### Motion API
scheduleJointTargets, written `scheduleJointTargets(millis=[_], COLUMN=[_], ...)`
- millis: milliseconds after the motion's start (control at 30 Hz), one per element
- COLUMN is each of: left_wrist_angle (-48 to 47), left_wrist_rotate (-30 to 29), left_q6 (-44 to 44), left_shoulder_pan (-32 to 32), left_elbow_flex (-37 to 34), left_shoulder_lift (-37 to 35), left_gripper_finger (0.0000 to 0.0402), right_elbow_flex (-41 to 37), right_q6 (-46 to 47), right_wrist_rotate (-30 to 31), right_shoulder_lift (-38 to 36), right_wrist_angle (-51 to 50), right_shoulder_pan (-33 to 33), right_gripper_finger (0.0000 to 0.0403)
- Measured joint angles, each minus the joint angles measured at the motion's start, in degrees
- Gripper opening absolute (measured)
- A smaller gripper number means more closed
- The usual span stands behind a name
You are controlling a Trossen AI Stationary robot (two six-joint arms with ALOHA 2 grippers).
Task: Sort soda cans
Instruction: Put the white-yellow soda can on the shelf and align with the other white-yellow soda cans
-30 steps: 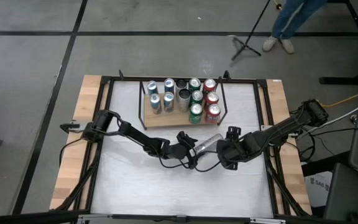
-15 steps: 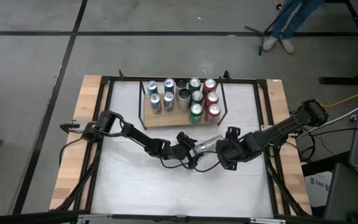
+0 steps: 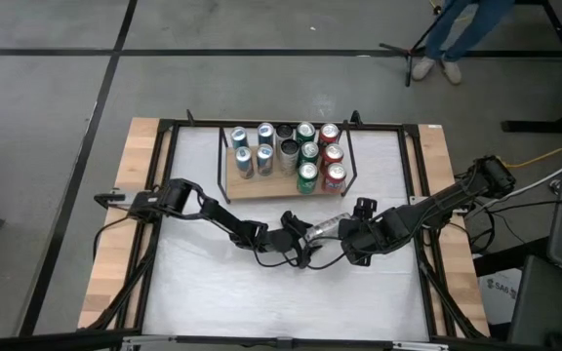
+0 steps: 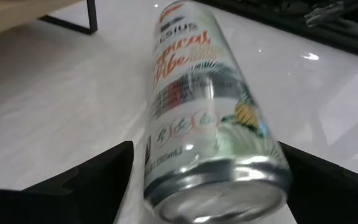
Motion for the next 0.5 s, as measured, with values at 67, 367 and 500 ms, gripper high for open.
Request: scheduleJointTargets(millis=[67,367,500], left_wrist_angle=[0.0,-1.0,-1.8], left_wrist_rotate=[0.0,-0.2,-0.1], left_q6=[0.0,0.4,0.3], left_shoulder_pan=[0.0,1.2,1.9], left_elbow_flex=[0.3,2.7,2.7], left_shoulder_lift=[0.0,0.0,-0.1], left_gripper_finger=[0.0363,0.0340,0.0315], right_elbow_flex=[0.0,0.0,0.0], right_q6=[-0.1,-0.2,-0.2], right_wrist_rotate=[0.0,0.0,0.0], right_shoulder_lift=[0.0,0.0,0.0], right_wrist_angle=[0.0,0.0,0.0], right_shoulder_pan=[0.0,0.0,0.0], right_gripper_finger=[0.0335,0.0335,0.0335])
